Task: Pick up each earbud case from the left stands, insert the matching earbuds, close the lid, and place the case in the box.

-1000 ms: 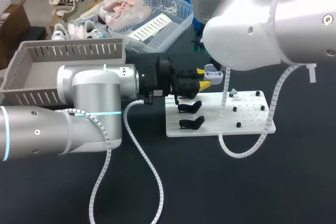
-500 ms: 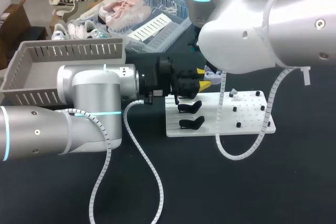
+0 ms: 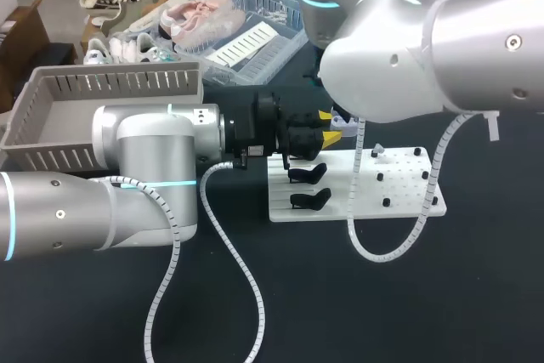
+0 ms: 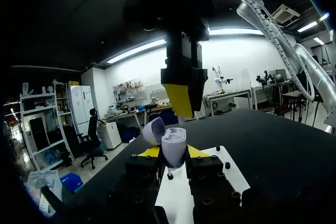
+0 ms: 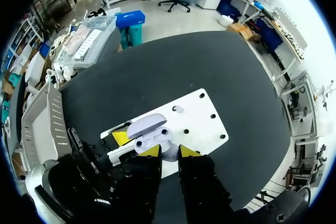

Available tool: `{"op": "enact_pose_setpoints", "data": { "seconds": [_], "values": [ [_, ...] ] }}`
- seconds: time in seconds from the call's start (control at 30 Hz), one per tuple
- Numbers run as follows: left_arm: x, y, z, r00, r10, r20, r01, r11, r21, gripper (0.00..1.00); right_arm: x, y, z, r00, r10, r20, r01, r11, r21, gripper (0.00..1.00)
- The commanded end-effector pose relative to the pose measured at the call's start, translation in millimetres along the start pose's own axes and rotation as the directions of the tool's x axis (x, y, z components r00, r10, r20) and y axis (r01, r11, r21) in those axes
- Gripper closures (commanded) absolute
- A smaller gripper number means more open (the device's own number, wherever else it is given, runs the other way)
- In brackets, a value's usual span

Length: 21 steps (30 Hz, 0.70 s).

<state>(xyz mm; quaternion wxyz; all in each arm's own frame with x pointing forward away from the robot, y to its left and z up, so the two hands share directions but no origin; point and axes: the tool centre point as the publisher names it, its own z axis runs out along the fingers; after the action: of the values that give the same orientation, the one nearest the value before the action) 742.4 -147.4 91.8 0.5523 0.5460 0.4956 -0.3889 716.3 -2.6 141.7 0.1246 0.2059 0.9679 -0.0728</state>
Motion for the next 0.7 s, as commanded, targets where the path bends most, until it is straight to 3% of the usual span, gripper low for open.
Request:
{"op": "enact_pose_setpoints", "data": {
  "seconds": [0.03,0.7],
  "values": [
    [0.3,-0.9,0.1,1.000,0.002,0.001,-0.002,1.000,-0.004,1.00,-1.9,3.3,2.1,1.000,0.000,-0.004,0.000,1.000,0.005,1.00],
    [0.3,-0.9,0.1,1.000,0.002,0.001,-0.002,1.000,-0.004,1.00,-6.6,4.6,5.0,1.000,-0.002,-0.002,0.002,1.000,0.005,1.00]
  ]
}}
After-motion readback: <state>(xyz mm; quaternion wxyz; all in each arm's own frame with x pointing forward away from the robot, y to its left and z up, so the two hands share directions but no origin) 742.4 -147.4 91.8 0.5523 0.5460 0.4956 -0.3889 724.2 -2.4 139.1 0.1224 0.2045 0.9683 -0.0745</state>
